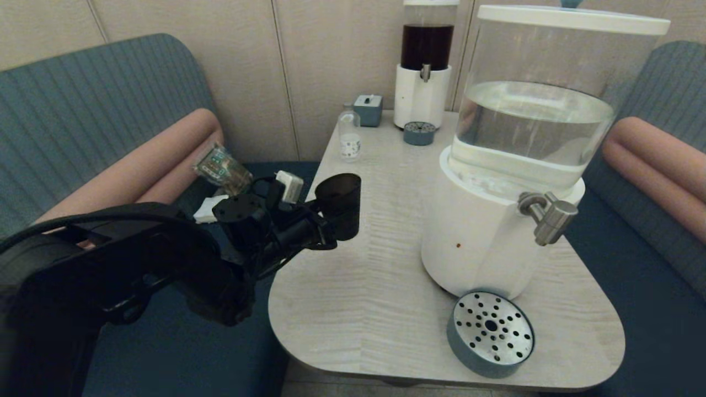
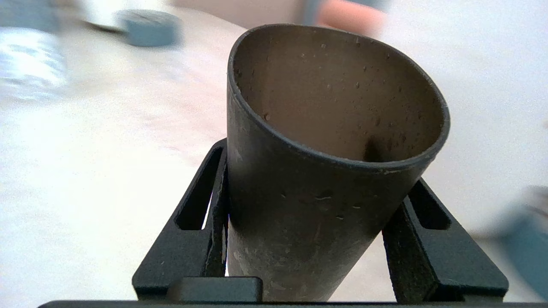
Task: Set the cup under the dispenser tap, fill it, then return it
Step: Place the cup next to the water dispenser
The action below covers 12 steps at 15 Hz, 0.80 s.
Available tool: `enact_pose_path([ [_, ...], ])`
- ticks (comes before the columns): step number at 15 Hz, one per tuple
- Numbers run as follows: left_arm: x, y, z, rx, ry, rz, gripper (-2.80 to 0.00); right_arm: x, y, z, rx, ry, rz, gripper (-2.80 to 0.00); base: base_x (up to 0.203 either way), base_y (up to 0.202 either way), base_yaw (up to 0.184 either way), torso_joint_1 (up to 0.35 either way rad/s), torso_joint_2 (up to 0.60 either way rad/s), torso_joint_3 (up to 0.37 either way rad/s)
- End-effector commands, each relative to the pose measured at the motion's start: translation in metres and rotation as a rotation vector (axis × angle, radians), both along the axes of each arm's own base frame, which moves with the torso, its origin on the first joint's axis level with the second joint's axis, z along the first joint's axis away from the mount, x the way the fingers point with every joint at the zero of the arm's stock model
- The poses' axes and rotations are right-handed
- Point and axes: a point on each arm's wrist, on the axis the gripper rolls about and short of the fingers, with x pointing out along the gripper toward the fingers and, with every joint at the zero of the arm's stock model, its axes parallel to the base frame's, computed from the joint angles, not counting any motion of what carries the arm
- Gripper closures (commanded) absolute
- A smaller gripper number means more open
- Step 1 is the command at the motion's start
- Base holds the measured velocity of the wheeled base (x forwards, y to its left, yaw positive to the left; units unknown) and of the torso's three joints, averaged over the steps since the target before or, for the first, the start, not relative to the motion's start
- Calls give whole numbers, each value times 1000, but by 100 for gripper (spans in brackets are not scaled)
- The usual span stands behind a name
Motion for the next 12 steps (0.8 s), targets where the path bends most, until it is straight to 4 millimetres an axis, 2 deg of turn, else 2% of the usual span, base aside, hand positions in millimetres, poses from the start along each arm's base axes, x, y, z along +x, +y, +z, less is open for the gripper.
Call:
enact_pose_path([
  [1,28,9,-16,-21,-12,38,0,0,0,0,-1,-1,1,0,0,0,0,0,0,0],
  [4,58,24,-39,-37,-3,94,0,0,0,0,-1,-1,1,0,0,0,0,0,0,0],
  [6,69,33,-56,-32,16,122,0,0,0,0,-1,0,1,0,0,0,0,0,0,0],
  [8,71,38,-63,-19,45,136,0,0,0,0,-1,-1,1,0,0,0,0,0,0,0],
  [12,72,40,-65,-8,62,140,0,0,0,0,-1,0,1,0,0,0,0,0,0,0],
])
